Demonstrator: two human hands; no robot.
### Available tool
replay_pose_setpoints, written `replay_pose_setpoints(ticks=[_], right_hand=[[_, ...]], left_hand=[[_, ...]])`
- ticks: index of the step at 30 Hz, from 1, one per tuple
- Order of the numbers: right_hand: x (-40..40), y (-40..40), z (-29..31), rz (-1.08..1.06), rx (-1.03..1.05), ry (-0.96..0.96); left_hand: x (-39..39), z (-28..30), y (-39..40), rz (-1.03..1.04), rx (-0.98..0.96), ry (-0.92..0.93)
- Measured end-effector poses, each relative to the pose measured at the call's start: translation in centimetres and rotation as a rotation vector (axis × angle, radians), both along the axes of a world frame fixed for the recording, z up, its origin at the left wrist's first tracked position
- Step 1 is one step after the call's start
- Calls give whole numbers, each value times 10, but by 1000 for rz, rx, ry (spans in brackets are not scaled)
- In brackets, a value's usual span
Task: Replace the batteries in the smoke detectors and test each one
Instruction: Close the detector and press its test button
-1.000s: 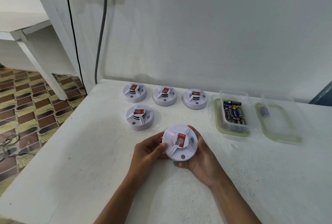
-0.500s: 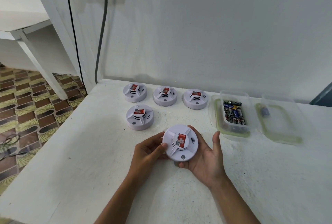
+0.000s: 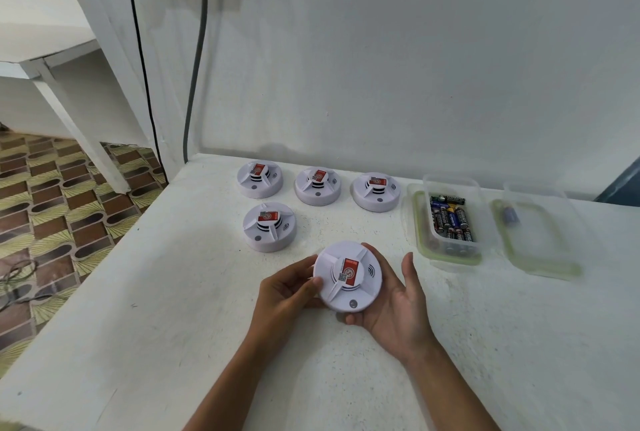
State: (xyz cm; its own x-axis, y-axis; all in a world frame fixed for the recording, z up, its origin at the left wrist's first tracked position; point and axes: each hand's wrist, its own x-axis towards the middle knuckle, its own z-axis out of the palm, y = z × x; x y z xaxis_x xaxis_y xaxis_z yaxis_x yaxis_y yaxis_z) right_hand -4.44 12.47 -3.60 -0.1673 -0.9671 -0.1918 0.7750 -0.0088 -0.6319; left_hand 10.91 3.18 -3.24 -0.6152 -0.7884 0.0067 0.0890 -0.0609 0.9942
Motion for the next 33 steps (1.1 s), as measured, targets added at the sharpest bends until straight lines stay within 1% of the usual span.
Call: replay_pose_setpoints(ticks=[10,20,26,33], right_hand=[[0,0,2,18,-10,33],[0,-1,-1,9,-22,14],[0,-1,-1,13,-23,47],[-1,-2,-3,5,-18,35]], left_hand=[[0,0,0,1,-5,-7],[0,1,0,-1,-23,-30],[-1,2,1,-2,-2,-6],[0,2,0,-1,-2,-2]])
